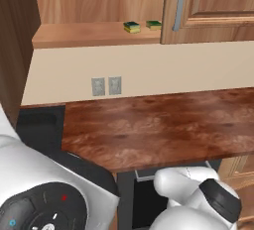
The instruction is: Pick up the sponge and sponge from the sink, and place them back in the cabinet, and close the cabinet doors.
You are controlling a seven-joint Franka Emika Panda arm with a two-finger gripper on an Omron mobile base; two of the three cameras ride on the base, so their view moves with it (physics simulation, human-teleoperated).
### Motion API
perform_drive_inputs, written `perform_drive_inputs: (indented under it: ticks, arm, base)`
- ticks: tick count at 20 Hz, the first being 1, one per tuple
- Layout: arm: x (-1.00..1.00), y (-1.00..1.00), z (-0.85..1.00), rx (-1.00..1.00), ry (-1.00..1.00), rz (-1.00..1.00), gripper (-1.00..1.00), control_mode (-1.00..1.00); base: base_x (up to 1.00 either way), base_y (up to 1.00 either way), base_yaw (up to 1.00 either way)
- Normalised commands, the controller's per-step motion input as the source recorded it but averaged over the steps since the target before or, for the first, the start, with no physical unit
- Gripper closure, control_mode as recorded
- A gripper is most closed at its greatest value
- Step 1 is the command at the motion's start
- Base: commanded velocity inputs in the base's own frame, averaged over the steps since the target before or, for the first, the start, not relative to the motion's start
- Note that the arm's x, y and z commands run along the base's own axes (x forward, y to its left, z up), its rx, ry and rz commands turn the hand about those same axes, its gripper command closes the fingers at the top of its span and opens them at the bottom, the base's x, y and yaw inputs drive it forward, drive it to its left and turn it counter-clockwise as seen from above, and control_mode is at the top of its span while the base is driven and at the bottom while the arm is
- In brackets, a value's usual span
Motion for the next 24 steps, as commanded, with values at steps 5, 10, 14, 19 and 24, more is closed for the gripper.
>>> perform_drive_inputs:
  ticks: [5, 10, 14, 19, 24]
  arm:
    - [0.22, 0.12, -0.02, 0.0, -0.01, -0.16, -1.0, -1.0]
    - [0.26, 0.15, -0.01, 0.0, -0.03, -0.12, -1.0, -1.0]
    - [0.16, 0.2, -0.04, 0.0, -0.07, -0.06, -1.0, -1.0]
    - [0.01, 0.16, -0.08, -0.09, -0.1, 0.0, -1.0, -1.0]
    - [0.16, 0.04, -0.03, -0.14, -0.07, -0.01, -1.0, -1.0]
  base:
    - [0.0, 0.0, 0.0]
    - [0.0, 0.0, 0.0]
    - [0.0, 0.0, 0.0]
    - [0.0, 0.0, 0.0]
    - [0.0, 0.0, 0.0]
